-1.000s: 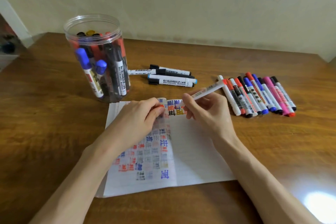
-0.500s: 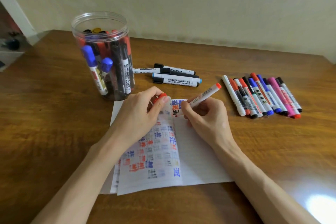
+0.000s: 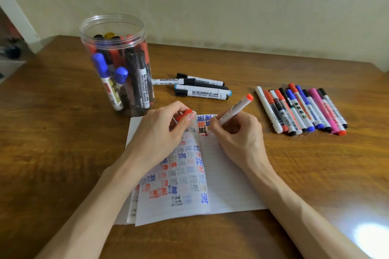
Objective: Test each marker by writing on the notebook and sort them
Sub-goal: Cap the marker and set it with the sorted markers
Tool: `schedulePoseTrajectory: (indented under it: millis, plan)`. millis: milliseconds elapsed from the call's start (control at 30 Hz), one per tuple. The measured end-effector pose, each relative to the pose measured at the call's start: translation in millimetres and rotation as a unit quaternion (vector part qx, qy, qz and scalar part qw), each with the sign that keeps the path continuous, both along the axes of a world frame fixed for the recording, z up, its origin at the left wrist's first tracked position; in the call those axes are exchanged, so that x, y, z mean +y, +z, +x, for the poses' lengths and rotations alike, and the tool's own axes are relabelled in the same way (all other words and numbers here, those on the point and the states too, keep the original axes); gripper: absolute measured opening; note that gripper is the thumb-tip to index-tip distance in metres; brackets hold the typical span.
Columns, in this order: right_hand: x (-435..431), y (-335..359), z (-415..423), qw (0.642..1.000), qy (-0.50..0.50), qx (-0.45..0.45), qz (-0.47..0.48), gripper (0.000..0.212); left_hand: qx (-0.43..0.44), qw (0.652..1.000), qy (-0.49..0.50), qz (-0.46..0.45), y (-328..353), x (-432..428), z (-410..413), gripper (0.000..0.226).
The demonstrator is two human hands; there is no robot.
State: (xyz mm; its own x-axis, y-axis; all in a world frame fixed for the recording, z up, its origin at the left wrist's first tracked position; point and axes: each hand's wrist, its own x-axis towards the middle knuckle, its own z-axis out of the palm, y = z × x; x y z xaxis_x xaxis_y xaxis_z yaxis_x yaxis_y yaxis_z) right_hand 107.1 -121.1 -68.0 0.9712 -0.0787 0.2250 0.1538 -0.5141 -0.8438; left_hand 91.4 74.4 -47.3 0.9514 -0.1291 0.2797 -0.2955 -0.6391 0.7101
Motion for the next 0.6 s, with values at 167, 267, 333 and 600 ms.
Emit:
schedulePoseTrajectory:
  millis: [167,267,333,600]
  plan:
    - [-1.9,0.7,-0.6,0.999,0.015,0.007,0.028,0.018,0.0,1.0,0.001,0.007,-0.5,0.2,0.1,0.036]
    - [-0.4,1.2,-1.1,0.999,0.031,0.005,0.027,0.018,-0.005,1.0,0.005,0.012,-0.7,0.8,0.1,0.039]
    - [0.3,1.4,-1.4,0.999,0.039,-0.001,0.021,0.018,-0.002,1.0,0.007,0.015,-1.3,0.9,0.5,0.038]
    - [-0.3,-1.8,-0.3,1.0,0.0,-0.006,-0.003,0.017,0.003,1.0,0.014,0.023,-2.1,1.3,1.1,0.033]
